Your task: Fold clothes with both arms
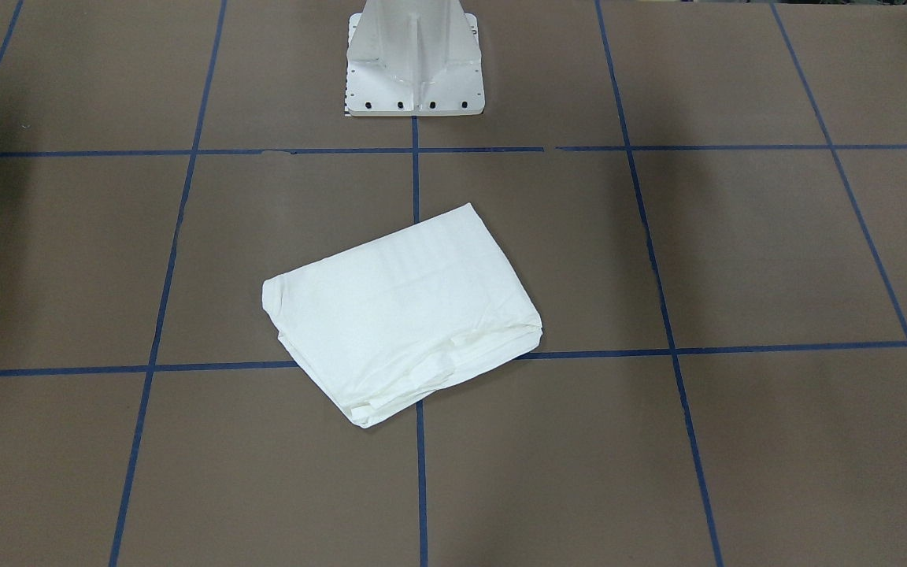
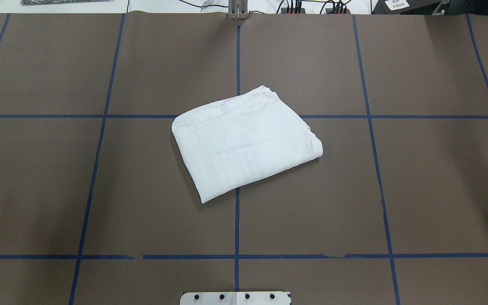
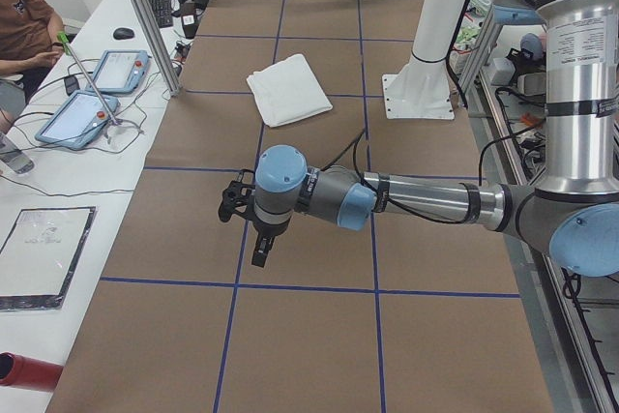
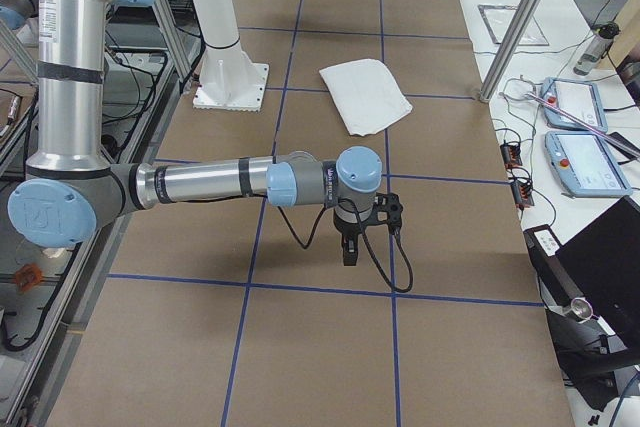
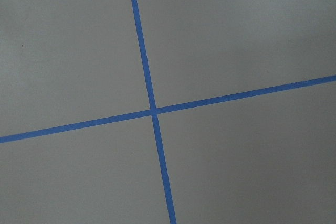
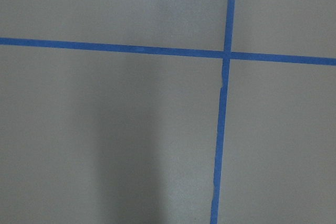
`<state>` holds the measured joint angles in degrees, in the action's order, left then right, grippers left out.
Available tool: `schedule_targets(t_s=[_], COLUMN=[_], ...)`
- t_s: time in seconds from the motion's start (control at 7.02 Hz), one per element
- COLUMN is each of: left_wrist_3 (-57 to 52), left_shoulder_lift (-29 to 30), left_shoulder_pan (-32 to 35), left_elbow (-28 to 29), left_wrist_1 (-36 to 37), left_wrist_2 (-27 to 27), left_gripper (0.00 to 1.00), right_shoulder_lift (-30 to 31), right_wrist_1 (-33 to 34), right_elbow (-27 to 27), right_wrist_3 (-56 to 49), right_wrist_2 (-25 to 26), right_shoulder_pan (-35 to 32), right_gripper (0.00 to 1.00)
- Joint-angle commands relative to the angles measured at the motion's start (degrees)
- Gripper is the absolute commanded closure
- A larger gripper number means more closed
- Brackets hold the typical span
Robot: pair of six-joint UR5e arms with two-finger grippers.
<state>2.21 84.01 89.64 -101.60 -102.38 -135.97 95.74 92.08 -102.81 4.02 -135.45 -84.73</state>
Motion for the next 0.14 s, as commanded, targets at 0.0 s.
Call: schedule_targets(t_s=[0.0], left_wrist_3=[-0.01], left_shoulder_lift=[0.1], left_shoulder_pan=[0.01], left_elbow=[-0.18], left_wrist_1=[-0.09], left_wrist_2=[0.09], left_gripper=[0.0], right_shoulder_lift=[0.06], right_wrist_1=[0.03], right_elbow=[0.33], right_wrist_3=[-0.06], right_wrist_2=[0.36], right_shoulder_pan=[0.0], right_gripper=[0.0])
